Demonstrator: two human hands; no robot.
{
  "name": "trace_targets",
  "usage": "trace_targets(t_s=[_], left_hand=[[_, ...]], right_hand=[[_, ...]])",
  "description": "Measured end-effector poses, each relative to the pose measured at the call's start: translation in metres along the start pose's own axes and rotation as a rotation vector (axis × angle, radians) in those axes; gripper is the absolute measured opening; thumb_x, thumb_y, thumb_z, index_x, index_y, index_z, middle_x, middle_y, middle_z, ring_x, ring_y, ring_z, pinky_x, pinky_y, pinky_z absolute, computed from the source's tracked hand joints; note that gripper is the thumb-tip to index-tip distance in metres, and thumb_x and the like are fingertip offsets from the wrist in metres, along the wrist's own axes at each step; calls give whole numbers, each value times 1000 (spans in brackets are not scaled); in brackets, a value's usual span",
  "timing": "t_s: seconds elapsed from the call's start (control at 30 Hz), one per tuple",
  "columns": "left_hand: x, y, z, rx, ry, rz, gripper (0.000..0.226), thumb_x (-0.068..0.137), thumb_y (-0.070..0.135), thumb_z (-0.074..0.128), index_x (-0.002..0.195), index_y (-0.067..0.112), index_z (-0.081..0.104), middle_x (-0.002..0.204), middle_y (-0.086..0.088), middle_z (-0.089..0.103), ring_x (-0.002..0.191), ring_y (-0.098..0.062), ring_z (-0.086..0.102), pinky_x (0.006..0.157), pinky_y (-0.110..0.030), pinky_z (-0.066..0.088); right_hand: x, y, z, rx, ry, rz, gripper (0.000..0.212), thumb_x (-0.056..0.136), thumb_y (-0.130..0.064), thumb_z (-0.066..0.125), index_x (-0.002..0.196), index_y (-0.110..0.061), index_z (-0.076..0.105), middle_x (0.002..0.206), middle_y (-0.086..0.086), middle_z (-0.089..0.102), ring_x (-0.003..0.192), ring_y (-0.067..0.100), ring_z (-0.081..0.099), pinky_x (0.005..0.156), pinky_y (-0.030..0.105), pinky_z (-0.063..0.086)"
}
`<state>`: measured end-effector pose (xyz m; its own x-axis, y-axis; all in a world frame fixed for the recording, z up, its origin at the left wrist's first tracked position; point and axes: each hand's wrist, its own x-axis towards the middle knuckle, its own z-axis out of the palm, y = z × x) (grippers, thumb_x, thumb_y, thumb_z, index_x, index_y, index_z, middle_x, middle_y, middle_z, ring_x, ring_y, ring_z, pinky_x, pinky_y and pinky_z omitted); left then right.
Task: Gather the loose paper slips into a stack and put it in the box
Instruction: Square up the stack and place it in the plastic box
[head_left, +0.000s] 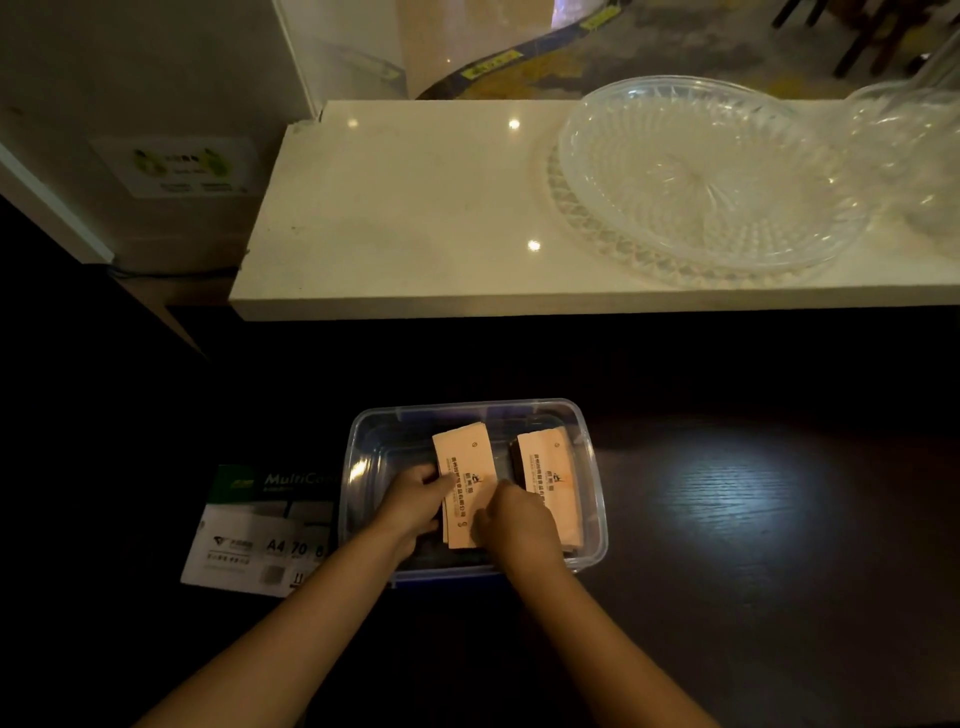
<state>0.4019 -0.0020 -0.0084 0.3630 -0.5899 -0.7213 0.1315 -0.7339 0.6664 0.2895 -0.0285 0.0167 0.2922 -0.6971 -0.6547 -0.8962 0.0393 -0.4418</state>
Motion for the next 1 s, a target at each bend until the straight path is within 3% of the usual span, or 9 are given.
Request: trace_targets(t_s=[0.17,0.27,0.33,0.4,0.47,0.53,0.6,0.67,1.0], left_hand=[[0,3,3,-4,-26,-9,10,91,18,45,92,21,55,86,2,61,91,-18,56,89,-42,45],[-2,3,8,-11,-48,-22,10,91,18,46,88,23,54,86,2,62,87,-16,55,88,-41,44],[-2,3,11,-5,-68,-20,11,91,18,46,86,24,54,85,1,62,89,-17,56,89,-42,44],[-3,3,15,9,-69,-10,9,90,18,47,88,23,54,84,2,62,91,-18,56,87,-40,44],[-4,3,17,16,-61,-1,9,90,18,46,91,21,54,84,2,62,90,-18,56,84,-38,44],[-5,4,18,24,-60,3,10,91,17,46,94,20,55,85,1,62,89,-18,57,82,-37,44],[-5,5,18,33,-59,12,10,91,17,46,96,19,55,88,0,63,89,-18,57,82,-38,45],[-6,6,19,42,-56,24,12,91,17,46,98,17,55,91,-2,62,89,-18,57,81,-37,44],[-14,10,21,12,-80,20,30,88,14,49,118,15,51,85,2,61,83,-16,56,77,-38,45]], right_hand=[[-8,1,-11,5,-5,-17,25,93,-19,48,117,-10,50,116,10,61,104,21,59,84,29,47],[-22,18,-29,228,130,-127,26,96,-16,42,119,-11,51,111,9,61,90,13,57,64,15,45],[-26,31,-43,257,256,-155,29,96,-15,41,124,-13,49,106,9,60,84,12,57,63,17,46],[-24,41,-48,78,350,-178,34,93,-11,44,127,-13,46,113,11,61,90,17,61,72,24,52],[-21,45,-45,-161,363,-249,43,89,-8,50,131,-13,41,129,12,54,111,22,57,87,31,50],[-18,50,-33,-362,316,-341,53,87,-10,54,137,-11,34,148,10,34,133,24,36,104,37,38],[-16,56,-21,-473,266,-368,60,89,-15,52,142,-11,23,154,9,20,141,24,19,112,39,22],[-17,60,-13,-505,248,-363,62,91,-20,51,144,-12,18,155,9,17,142,24,16,114,39,15],[-19,61,-15,-506,211,-362,58,92,-21,50,143,-12,23,153,9,25,139,25,25,112,40,23]])
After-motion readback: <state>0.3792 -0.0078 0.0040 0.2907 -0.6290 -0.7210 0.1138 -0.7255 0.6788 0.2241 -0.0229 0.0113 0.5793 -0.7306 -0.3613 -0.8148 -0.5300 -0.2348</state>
